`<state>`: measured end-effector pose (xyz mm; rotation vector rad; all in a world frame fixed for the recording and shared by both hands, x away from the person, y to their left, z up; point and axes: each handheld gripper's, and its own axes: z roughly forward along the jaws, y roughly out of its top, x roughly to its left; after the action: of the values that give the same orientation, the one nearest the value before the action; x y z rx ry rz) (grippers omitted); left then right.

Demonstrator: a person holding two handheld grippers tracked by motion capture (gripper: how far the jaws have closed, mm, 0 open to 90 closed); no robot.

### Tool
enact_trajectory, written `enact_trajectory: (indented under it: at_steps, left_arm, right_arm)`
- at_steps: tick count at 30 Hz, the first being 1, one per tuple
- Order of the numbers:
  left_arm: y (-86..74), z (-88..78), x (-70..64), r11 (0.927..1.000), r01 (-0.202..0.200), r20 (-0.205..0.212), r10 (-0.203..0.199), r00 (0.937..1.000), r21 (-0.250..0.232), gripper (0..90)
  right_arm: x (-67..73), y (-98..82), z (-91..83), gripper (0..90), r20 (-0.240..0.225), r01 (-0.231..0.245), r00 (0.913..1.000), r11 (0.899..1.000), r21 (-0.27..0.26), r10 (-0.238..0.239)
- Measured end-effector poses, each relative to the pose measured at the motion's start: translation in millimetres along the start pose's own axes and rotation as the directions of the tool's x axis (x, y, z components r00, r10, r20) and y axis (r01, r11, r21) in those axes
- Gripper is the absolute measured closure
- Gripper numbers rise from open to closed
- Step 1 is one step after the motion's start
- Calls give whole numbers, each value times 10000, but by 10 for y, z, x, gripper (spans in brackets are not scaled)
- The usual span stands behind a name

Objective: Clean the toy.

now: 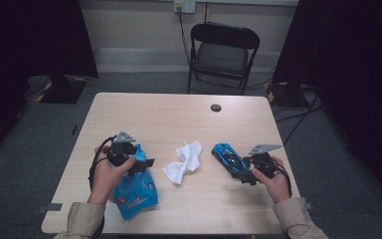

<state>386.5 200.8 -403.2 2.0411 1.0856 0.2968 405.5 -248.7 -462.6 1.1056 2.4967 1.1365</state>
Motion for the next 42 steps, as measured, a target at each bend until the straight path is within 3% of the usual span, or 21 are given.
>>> enact_trajectory:
  at_steps: [25, 42]
  left_arm:
    - [-232, -304, 241, 9997, 229, -387, -233, 9990, -125, 173]
    - [-409, -403, 332, 9985, 466, -476, -479, 9977, -279, 173]
  right_arm:
    - [-44, -80, -43, 144, 10, -190, 9998, 9998, -107, 190]
    - [-32, -135, -184, 144, 33, -251, 9997, 9990, -359, 253]
